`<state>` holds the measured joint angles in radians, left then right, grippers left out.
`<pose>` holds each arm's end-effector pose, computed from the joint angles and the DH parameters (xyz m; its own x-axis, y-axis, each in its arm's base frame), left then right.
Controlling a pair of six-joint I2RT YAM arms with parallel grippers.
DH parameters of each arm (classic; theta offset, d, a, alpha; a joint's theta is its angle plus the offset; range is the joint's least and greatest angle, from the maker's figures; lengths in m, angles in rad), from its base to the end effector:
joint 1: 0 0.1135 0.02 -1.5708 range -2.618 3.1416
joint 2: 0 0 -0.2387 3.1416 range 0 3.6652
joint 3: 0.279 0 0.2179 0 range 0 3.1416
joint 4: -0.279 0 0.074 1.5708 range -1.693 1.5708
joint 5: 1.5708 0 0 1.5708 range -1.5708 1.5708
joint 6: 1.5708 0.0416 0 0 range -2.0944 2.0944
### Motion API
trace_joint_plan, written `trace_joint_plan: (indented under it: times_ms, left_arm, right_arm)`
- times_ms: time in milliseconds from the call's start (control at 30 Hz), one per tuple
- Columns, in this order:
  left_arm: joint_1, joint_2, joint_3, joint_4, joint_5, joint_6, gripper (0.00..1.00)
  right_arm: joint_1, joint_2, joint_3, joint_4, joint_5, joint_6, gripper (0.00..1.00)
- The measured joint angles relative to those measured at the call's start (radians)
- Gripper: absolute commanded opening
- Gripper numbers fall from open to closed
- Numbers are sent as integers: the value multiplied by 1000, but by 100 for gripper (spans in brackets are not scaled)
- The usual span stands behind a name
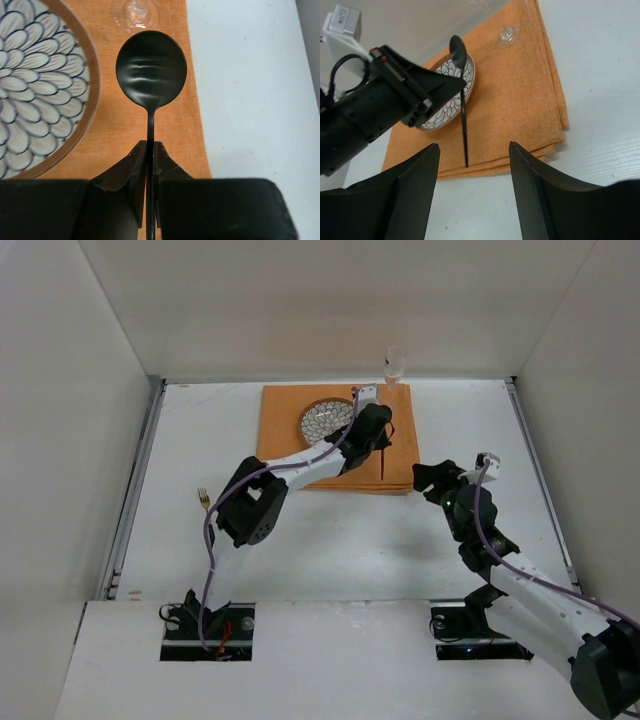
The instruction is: Set the dinner table for one person
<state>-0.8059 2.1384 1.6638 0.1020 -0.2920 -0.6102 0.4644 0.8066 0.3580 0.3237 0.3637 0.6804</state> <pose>0.3328 -0.3294 0.2310 -0.4961 -0.2756 -0.8234 0.2696 0.8525 -0.4478 0.1690 0.0681 0.2350 -0.1514 0.5818 -0.7991 -0.0100 0.8075 0.5898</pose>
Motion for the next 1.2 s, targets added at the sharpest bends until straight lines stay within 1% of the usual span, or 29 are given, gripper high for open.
trace_joint_plan:
  times_ms: [267,367,467,567,600,667,733,833,967,1033,1133,1200]
  left_arm:
    - [-6,205,263,-11,0,-74,0]
    - [-6,272,333,-18,-4,-94,0]
    - [-6,314,354,-21,-15,-107,1]
    - [-6,341,360,-32,-33,-110,3]
    - [-6,348,361,-35,-37,-110,6]
    - [-6,354,362,-44,-42,-110,11]
    - [-5,356,362,-48,-44,-110,21]
    - [-5,356,362,-37,-50,-105,31]
    - [-6,354,353,-19,-52,-75,38]
    - [-10,336,316,0,-48,-51,40]
    - [-18,259,207,18,-21,-14,40]
    - [-22,164,92,32,-3,7,40]
  right_arm:
    - [2,-18,-5,3,0,6,64]
    - [2,-29,-12,5,0,8,64]
    - [2,-32,-14,6,0,9,64]
    - [2,-34,-14,7,3,11,64]
    - [2,-34,-14,7,3,13,64]
    - [2,-34,-14,7,3,13,63]
    - [2,-34,-14,7,3,16,63]
    - [2,-47,-20,9,5,17,63]
    - [2,-79,-37,17,11,20,63]
    - [2,-85,-42,23,13,21,63]
    - [2,-87,-45,26,23,23,61]
    - [2,-87,-47,26,27,24,54]
